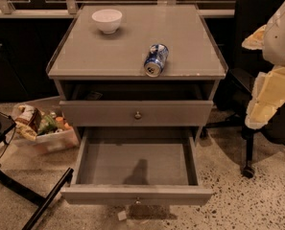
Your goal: Close middle drawer
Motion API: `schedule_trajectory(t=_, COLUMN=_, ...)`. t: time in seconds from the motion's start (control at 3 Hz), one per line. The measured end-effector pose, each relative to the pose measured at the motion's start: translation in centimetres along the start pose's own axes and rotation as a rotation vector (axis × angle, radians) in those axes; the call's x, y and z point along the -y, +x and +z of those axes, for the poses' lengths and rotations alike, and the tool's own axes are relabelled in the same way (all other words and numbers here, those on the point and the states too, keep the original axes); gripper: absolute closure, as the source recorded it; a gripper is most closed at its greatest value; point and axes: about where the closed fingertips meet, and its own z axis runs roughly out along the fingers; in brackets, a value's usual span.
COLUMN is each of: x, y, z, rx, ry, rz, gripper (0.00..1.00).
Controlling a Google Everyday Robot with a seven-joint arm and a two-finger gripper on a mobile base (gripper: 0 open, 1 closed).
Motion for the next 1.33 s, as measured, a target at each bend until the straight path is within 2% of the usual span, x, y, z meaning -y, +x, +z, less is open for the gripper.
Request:
schedule_trajectory(t=0.33, x=-1.4, y=0.0, z=3.6, rx=0.078, ry=-0.034, rz=-0.033, gripper=0.00)
schedule_trajectory(t=0.67, x=-3.7, y=0.1, z=10.3, rx=0.178, ry=-0.074, rz=-0.048, gripper=0.00)
schedule_trajectory(t=1.0, x=-7.6, y=-0.7, z=19.3, rx=0.288, ry=-0.161, rz=-0.037, gripper=0.00)
schedule_trajectory(t=1.33, x=-10.9, y=-2.4, z=28.8, rx=0.362, ry=-0.246, rz=0.003, gripper=0.00)
